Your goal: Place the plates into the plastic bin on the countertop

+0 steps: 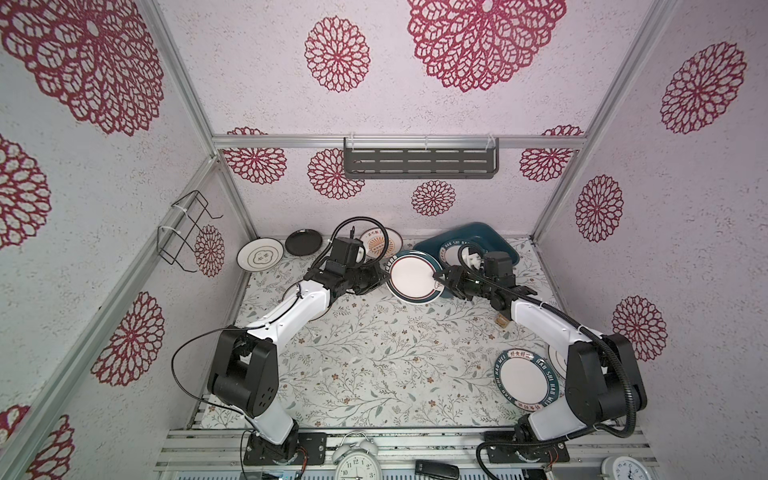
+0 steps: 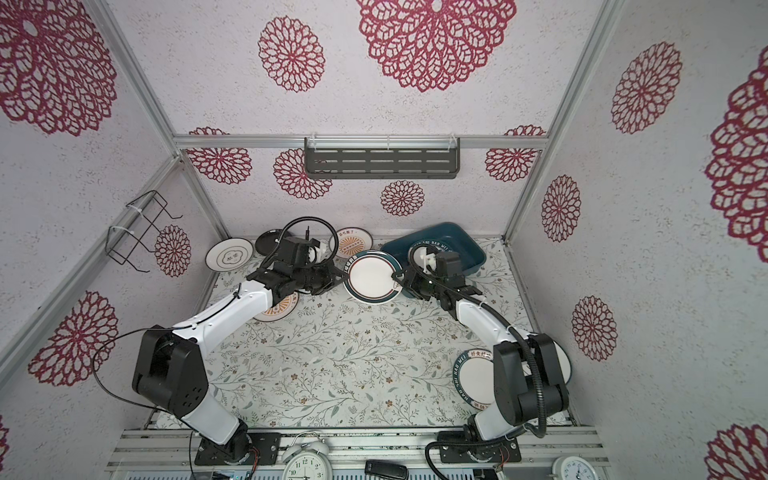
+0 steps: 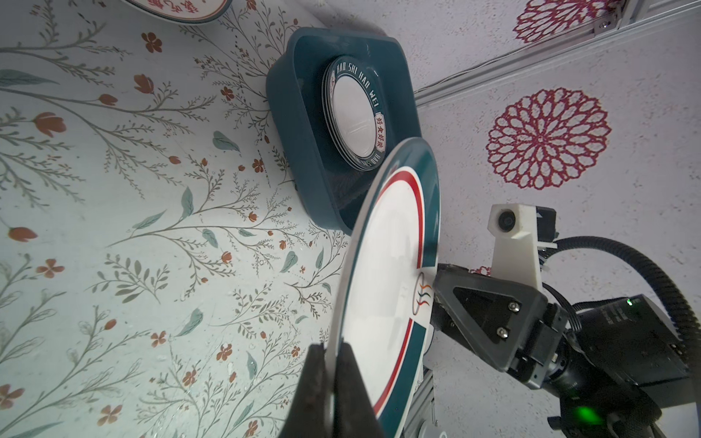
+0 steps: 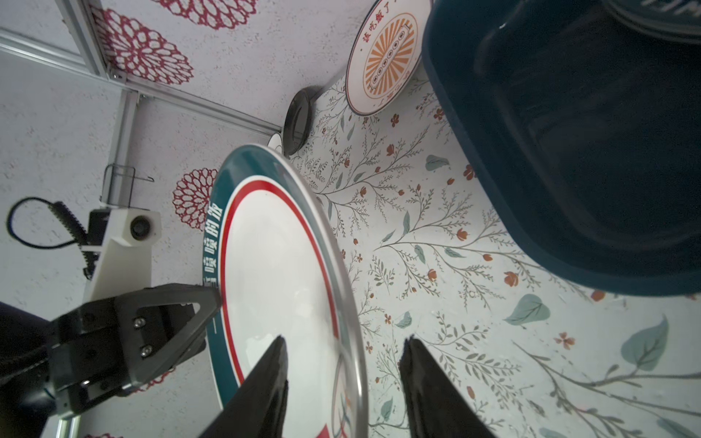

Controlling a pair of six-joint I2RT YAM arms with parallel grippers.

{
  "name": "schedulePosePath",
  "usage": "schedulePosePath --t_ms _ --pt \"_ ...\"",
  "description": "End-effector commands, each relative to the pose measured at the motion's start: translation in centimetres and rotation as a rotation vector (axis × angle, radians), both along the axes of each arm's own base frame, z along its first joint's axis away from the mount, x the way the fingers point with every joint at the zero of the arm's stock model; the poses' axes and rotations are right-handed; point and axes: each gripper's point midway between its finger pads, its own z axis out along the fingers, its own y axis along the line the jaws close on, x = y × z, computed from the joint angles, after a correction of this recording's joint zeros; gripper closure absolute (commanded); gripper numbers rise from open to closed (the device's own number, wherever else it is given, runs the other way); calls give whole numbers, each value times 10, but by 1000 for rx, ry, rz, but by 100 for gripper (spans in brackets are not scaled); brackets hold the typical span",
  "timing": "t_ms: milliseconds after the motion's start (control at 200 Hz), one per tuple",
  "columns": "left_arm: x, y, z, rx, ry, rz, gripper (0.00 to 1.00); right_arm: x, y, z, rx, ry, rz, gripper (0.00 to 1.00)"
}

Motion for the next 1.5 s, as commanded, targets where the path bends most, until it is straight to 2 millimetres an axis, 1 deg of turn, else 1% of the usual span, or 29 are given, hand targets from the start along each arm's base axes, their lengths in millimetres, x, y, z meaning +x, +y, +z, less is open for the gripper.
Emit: schedulePosePath --t_ms 0,115,245,285,315,400,450,505,555,620,676,781,881,966,1031,1041,1071,1166,1266,1331,1491 --pt "2 -4 26 -43 -74 5 100 -7 0 23 14 -61 23 61" --pt "2 -4 26 -46 -76 6 100 -7 0 26 15 -67 21 76" --pt "4 -4 27 -53 -78 8 100 -7 -3 24 8 -65 8 92" --pt "4 -5 28 -53 -81 7 97 -7 -3 23 5 -61 6 96" --pt "5 -5 29 -55 -84 4 93 -6 -3 22 5 -57 2 100" --pt "7 -6 33 -57 -94 1 80 -6 -5 21 2 -53 -10 100" --pt "7 -6 36 -54 -99 0 63 -5 -6 21 -1 -51 -19 100" --pt "9 -4 37 -44 -105 4 56 -4 -7 21 -5 -51 -29 100" --pt "10 -2 39 -35 -110 8 42 -2 -9 21 -10 -52 -38 100" --pt "11 0 42 -22 -124 14 35 0 -10 22 -13 -51 -51 100" --pt "13 5 43 -12 -131 29 24 3 -11 23 -13 -50 -57 100" --pt "18 17 45 7 -146 61 16 10 -14 23 -14 -45 -76 100" --pt "22 31 46 26 -155 99 10 20 -23 24 -13 -43 -111 100" --pt "25 42 49 37 -171 131 5 32 -36 24 -21 -37 -155 100" --pt "27 52 50 45 -179 156 3 42 -51 21 -32 -25 -201 100" --pt "28 54 50 47 -179 161 1 43 -53 21 -34 -22 -209 100" --pt "29 58 50 51 -181 172 3 47 -60 20 -36 -17 -230 100" --pt "32 72 49 60 -188 212 3 61 -87 15 -39 1 -310 100" --pt "34 87 45 70 -187 249 3 74 -114 12 -65 12 -399 100" --pt "36 98 41 75 -178 278 3 83 -131 6 -88 26 -454 100" --pt "38 132 33 95 -164 374 3 105 -163 -6 -132 52 -570 100"
